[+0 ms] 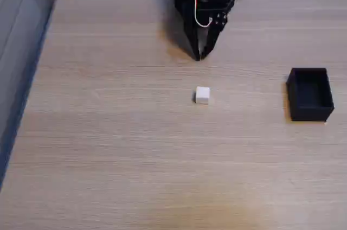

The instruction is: Pick a white block and place it in the black box.

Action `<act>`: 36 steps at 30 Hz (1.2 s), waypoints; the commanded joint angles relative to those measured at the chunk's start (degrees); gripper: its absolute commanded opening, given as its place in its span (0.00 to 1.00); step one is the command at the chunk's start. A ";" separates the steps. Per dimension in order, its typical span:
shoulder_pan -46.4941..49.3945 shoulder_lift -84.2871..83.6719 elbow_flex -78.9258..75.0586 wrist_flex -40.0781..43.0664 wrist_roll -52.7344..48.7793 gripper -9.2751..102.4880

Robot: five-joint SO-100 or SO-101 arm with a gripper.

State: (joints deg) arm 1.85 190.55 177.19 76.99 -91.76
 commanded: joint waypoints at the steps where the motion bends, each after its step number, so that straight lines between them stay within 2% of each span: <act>1: -0.88 0.35 0.88 0.26 -0.18 0.08; 36: -0.88 0.35 0.88 0.26 -0.18 0.08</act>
State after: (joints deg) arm 1.14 190.55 177.19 76.99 -91.76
